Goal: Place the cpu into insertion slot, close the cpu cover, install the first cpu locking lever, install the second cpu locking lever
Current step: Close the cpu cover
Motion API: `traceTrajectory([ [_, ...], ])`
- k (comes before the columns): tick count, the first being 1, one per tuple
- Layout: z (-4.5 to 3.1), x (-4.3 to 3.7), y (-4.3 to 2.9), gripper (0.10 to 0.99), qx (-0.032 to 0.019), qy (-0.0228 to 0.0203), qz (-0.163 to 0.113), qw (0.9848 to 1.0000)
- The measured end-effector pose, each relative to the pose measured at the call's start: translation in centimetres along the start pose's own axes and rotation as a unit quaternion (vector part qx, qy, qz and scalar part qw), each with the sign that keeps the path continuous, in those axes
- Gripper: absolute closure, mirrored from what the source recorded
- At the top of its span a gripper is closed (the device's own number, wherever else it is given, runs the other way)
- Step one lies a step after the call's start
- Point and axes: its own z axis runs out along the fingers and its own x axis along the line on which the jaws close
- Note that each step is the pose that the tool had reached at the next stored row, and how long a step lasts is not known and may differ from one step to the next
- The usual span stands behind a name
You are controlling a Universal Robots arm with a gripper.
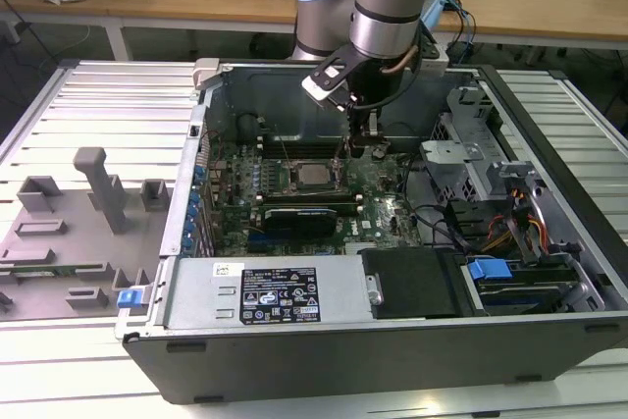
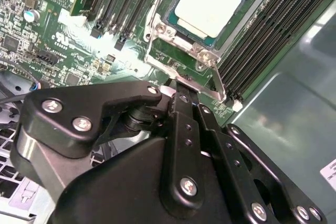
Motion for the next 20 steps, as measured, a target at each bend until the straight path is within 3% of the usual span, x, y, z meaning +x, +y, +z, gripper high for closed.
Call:
traceTrajectory([
  [8,0.03,0.13,-1.33,0.98,-0.0042,-0.0001,0.0,1.0],
  [11,0.03,0.14,-1.44,0.98,-0.0044,-0.0001,0.0,1.0],
  [12,0.04,0.14,-1.44,0.98,-0.0035,-0.0001,0.0,1.0],
  [13,0.05,0.14,-1.43,0.98,0.006,0.0,0.0,1.0],
  [16,0.06,0.14,-1.52,0.98,0.0061,0.0,0.0,1.0],
  [20,0.22,0.12,-2.91,0.98,0.0034,0.0,0.0,1.0],
])
